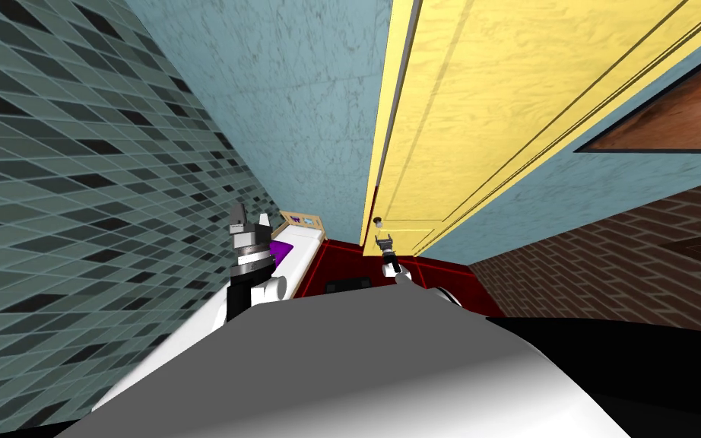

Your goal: Pull the door open

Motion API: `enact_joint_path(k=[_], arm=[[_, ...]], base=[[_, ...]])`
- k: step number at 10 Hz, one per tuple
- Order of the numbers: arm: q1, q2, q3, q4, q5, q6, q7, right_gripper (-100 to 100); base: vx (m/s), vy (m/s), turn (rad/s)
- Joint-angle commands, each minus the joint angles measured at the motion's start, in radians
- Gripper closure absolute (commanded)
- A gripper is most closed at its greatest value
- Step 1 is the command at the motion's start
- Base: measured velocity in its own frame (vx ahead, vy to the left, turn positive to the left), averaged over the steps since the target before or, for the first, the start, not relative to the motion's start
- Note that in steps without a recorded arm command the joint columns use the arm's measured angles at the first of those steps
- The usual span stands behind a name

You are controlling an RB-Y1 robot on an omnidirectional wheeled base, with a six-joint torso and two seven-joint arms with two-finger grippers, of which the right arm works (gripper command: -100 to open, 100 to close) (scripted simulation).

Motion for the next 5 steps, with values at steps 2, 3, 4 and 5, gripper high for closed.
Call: enact_joint_path(k=[2,3,4,5], arm=[[-0.001,0.001,0.005,-0.001,-0.016,0.0,-0.068,-100],[-0.001,0.002,0.007,-0.001,-0.021,-0.001,-0.091,-100],[-0.001,0.002,0.009,-0.002,-0.026,-0.001,-0.112,-100],[-0.002,0.002,0.01,-0.002,-0.029,-0.001,-0.126,-100]], base=[[-0.052,-0.031,0.048],[-0.062,-0.032,0.058],[-0.058,-0.032,0.036],[-0.047,-0.022,0.035]])
